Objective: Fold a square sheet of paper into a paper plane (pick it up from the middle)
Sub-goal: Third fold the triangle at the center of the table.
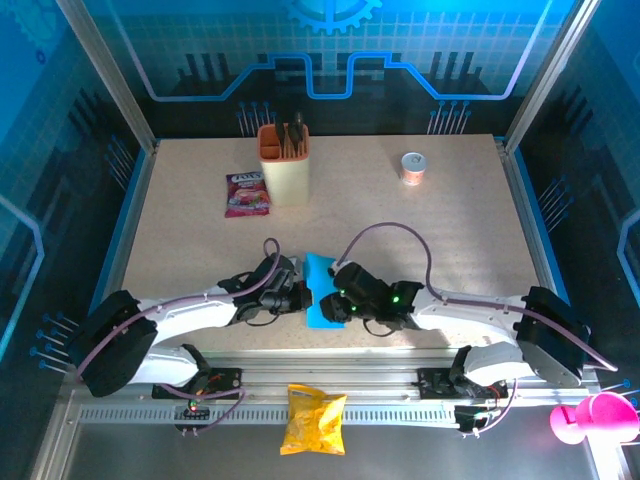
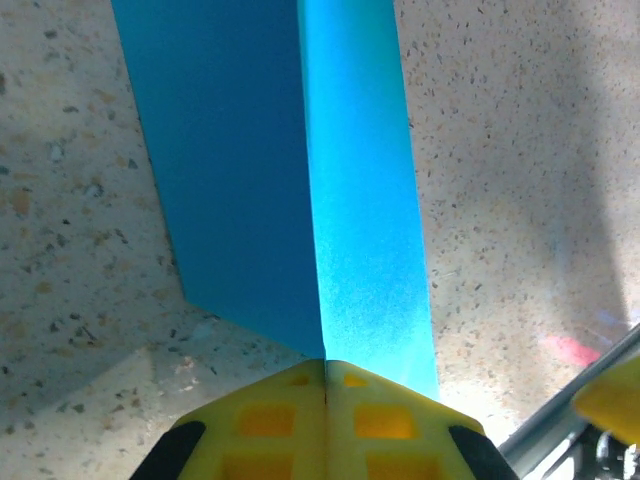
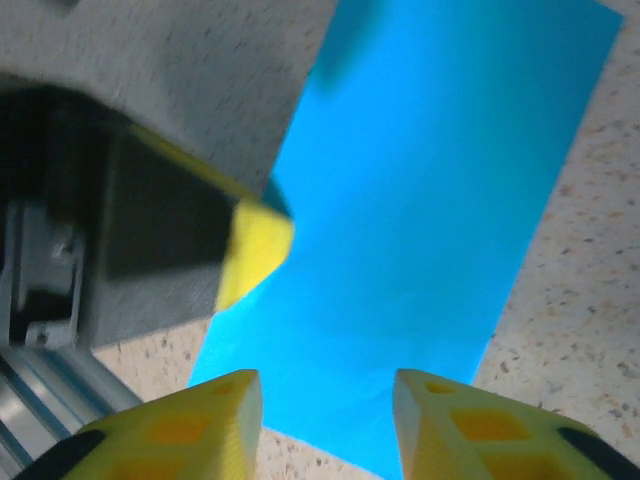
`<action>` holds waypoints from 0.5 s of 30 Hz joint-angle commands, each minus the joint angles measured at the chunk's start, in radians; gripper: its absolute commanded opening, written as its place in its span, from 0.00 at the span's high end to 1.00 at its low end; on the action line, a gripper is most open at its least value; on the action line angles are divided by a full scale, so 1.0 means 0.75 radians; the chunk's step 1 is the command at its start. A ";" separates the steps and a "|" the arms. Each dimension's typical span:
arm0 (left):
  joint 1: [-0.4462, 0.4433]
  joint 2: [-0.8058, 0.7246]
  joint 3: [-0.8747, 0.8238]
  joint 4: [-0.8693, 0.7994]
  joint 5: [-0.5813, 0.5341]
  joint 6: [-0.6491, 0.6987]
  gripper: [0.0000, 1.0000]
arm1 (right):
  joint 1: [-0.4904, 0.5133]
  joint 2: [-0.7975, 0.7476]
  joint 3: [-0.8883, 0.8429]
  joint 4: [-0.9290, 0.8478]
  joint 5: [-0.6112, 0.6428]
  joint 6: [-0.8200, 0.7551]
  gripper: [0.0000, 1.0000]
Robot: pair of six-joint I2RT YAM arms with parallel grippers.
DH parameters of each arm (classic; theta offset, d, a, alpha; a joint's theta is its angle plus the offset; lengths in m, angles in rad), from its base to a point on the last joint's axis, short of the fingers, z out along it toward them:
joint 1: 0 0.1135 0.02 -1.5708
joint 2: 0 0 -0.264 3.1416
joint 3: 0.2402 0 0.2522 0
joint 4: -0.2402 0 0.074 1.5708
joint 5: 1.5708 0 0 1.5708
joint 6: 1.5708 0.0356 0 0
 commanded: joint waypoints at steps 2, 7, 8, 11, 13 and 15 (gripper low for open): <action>0.026 -0.020 0.032 -0.073 0.085 -0.123 1.00 | 0.137 0.096 0.068 -0.116 0.143 -0.115 0.52; 0.063 0.005 0.026 -0.048 0.152 -0.154 1.00 | 0.296 0.254 0.164 -0.122 0.288 -0.094 0.42; 0.068 0.006 0.022 -0.041 0.161 -0.158 1.00 | 0.321 0.284 0.182 -0.130 0.322 -0.087 0.40; 0.082 0.008 0.010 -0.023 0.182 -0.164 1.00 | 0.371 0.357 0.254 -0.160 0.410 -0.062 0.36; 0.087 0.008 0.007 -0.016 0.193 -0.163 1.00 | 0.384 0.390 0.274 -0.184 0.460 -0.041 0.34; 0.089 0.009 0.004 -0.012 0.198 -0.161 1.00 | 0.389 0.408 0.292 -0.198 0.499 -0.024 0.32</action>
